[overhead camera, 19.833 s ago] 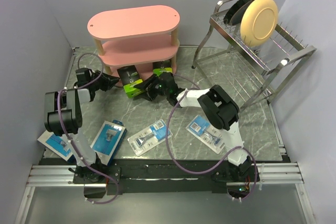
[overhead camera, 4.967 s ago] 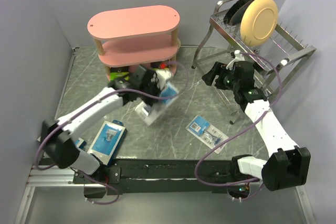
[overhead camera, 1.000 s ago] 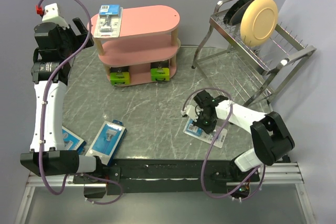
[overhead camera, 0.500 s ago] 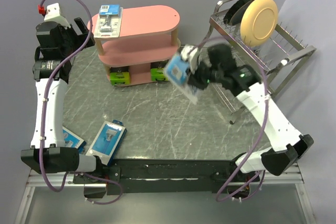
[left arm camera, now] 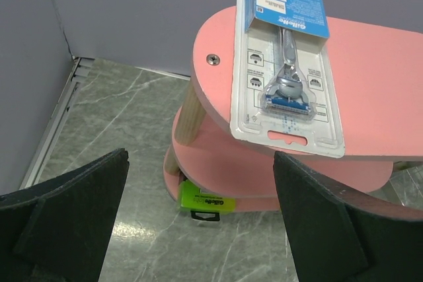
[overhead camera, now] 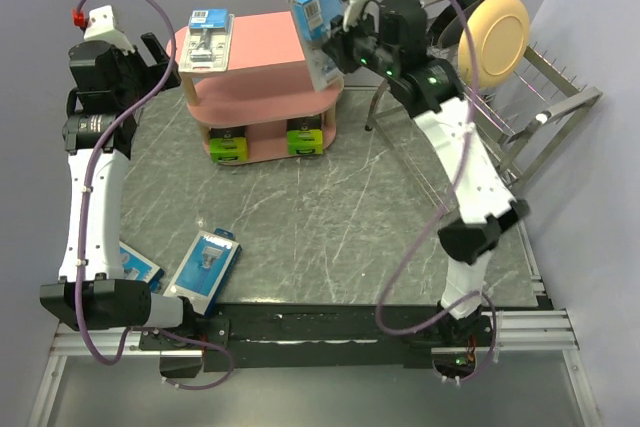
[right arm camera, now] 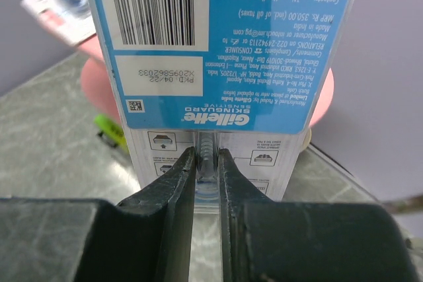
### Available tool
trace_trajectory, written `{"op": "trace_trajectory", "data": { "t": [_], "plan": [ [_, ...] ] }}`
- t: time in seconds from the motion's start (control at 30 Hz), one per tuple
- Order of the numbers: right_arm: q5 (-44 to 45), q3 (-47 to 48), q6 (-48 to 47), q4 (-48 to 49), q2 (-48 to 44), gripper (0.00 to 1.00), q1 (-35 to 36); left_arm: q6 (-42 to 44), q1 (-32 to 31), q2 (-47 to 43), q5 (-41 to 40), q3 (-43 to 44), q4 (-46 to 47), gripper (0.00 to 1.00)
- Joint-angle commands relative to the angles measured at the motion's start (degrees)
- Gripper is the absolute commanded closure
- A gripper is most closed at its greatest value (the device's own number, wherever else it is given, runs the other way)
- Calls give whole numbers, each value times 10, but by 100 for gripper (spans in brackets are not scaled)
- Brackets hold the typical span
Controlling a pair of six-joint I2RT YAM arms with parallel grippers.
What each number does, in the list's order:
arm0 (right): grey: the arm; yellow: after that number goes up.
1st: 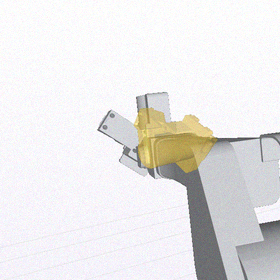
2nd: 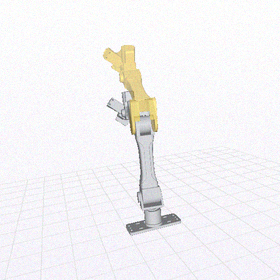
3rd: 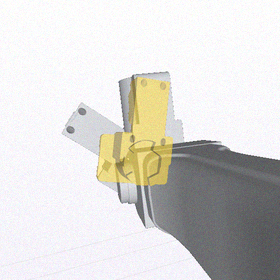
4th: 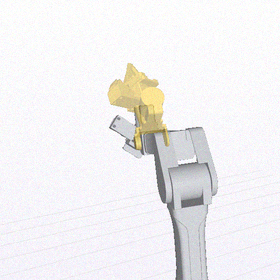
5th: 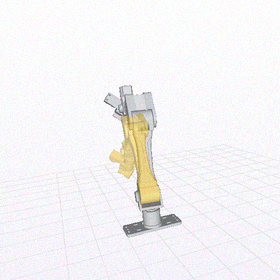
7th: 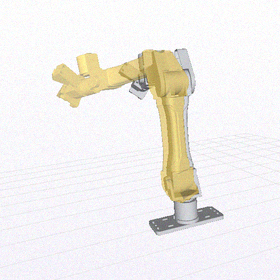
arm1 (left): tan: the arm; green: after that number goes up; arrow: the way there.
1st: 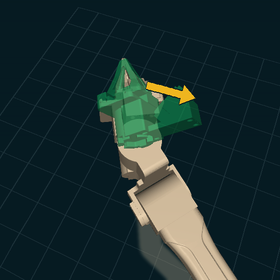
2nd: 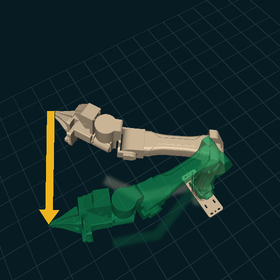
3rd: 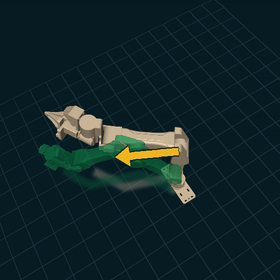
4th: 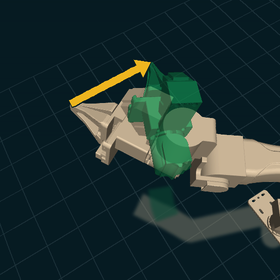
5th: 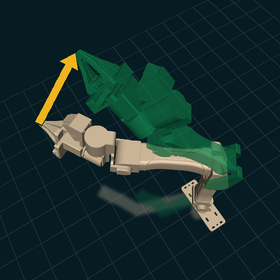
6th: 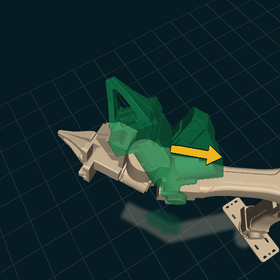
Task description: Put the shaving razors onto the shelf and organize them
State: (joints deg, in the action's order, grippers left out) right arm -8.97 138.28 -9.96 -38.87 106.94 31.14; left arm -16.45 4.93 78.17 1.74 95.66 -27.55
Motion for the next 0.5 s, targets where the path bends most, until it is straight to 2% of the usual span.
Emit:
{"op": "trace_trajectory", "data": {
  "t": [0.0, 0.33, 0.47],
  "plan": [
    [30, 66, 41, 79, 49, 93, 7, -5, 3, -21, 11, -11, 17, 5],
    [40, 71, 71, 207, 96, 92, 7, -3, 3, -22, 16, -36, 21, 5],
    [75, 88, 78, 234, 136, 89, 16, -10, 4, -13, 27, -31, 22, 5]
  ]
}}
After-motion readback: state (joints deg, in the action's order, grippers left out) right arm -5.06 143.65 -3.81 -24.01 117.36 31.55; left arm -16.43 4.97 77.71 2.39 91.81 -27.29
